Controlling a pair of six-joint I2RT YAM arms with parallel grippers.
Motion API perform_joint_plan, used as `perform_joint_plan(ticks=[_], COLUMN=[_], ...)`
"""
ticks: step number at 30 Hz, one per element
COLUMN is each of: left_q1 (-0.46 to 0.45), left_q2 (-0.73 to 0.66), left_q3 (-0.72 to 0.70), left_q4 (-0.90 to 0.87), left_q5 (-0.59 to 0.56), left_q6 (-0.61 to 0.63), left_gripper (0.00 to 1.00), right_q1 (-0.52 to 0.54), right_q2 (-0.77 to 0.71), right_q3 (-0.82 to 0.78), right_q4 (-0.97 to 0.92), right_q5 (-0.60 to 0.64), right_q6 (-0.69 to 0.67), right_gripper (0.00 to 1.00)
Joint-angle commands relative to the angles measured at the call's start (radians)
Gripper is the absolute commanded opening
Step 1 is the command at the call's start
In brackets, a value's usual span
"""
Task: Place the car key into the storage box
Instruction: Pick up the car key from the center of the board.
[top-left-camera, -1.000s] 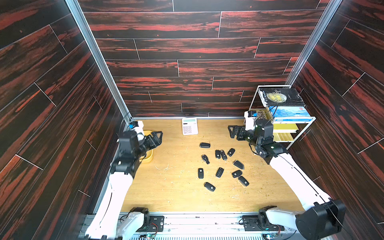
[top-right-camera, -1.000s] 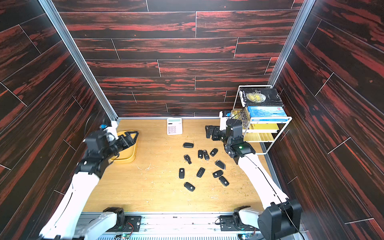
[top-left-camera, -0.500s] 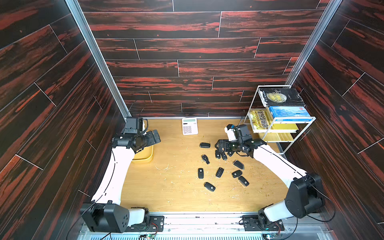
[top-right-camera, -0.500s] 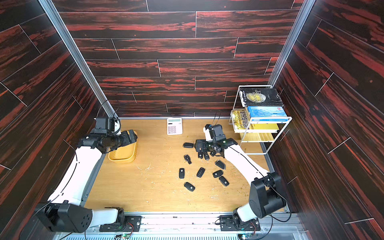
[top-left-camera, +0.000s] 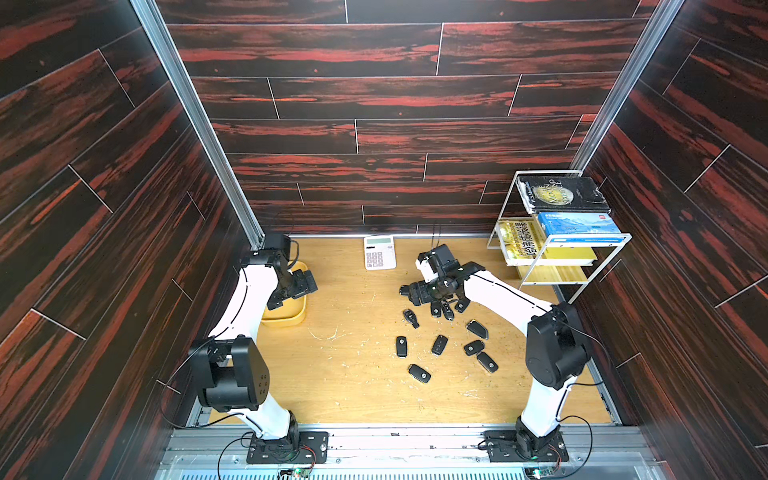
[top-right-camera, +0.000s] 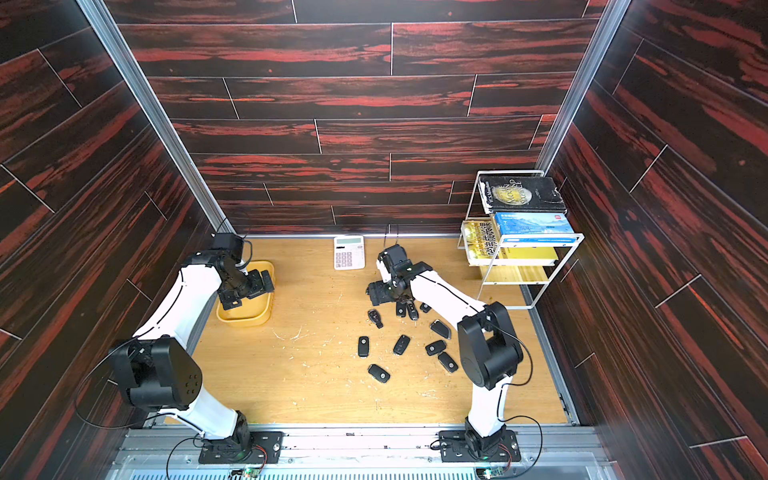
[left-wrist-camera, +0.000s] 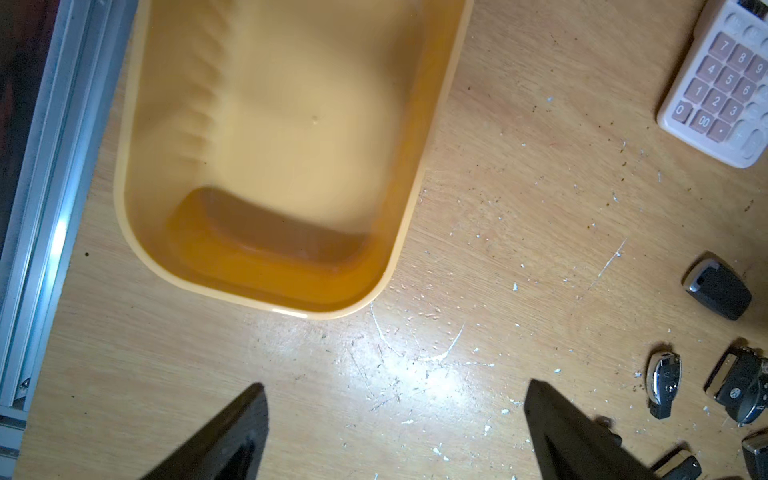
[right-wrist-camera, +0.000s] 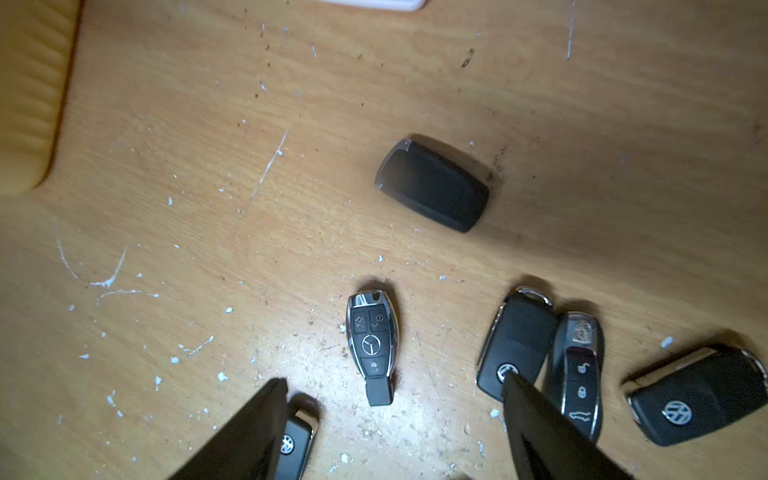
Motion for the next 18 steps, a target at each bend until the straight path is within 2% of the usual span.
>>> perform_joint_plan(ticks=[1, 4, 12, 18], left_q1=[0.036, 0.069, 0.091, 0.099], left_q2=[-0.029, -0.046, -0.141, -0.147], left_q3=[-0.012, -0.031, -0.144, -0.145], left_q4=[0.008, 0.063, 0.207, 0.187], left_q5=[0.023, 0.097, 0.078, 0.083], left_q6=[0.003, 0.030, 0.018, 0.016], left_gripper=[1.00, 1.00, 1.00, 1.00], right_q1=[0.018, 0.040, 0.079, 0.102], right_q2=[0.039, 0.082, 0.142, 0.192], right_q3=[0.055, 0.077, 0.097, 0.123], right_q4=[-0.056, -0.086, -0.120, -0.138], right_q5=[0.026, 0.031, 0.046, 0.061], right_q6=[-0.025, -0.036, -0.038, -0.040], right_gripper=[0.83, 0.79, 0.73, 0.70])
